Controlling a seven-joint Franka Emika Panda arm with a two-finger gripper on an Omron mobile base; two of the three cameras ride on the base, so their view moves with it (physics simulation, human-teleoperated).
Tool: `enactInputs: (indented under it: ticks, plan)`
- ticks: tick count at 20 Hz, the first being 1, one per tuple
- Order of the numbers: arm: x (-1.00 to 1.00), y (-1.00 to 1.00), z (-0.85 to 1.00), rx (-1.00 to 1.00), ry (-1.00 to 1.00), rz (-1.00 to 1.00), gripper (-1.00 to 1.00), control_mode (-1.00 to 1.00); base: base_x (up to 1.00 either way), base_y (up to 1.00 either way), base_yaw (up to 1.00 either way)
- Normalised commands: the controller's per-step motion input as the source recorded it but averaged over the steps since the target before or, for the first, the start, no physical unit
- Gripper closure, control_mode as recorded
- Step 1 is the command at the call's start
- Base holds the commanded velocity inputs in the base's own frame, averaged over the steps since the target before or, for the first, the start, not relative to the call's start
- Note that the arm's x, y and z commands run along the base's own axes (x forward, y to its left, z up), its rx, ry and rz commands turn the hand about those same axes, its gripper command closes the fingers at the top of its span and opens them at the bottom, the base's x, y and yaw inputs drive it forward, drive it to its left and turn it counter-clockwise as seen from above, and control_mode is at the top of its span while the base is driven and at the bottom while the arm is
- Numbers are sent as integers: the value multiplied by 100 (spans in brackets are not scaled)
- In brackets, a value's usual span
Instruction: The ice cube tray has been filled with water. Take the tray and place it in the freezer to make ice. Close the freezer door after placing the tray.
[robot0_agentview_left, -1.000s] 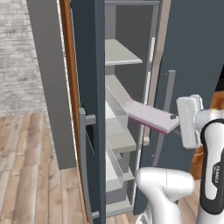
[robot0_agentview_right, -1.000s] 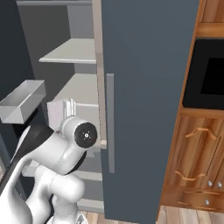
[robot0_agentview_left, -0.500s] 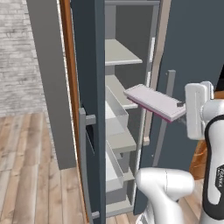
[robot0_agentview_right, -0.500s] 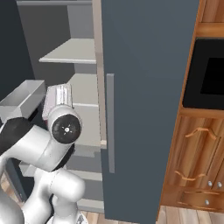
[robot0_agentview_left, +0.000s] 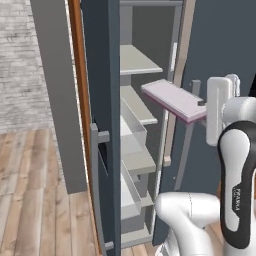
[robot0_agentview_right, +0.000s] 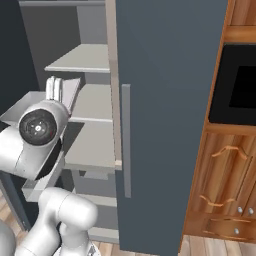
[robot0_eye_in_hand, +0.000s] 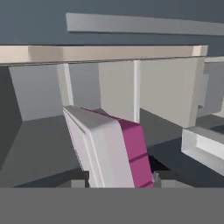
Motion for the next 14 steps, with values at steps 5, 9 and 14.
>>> enactInputs:
  ticks: [5, 9, 14]
  plan:
    - [1, 29, 29, 0, -2, -8, 100, -100, 0, 0, 0]
    - [0, 21, 22, 0, -5, -5, 100, -100, 0, 0, 0]
    - [0, 5, 20, 1, -4, -1, 100, -100, 0, 0, 0]
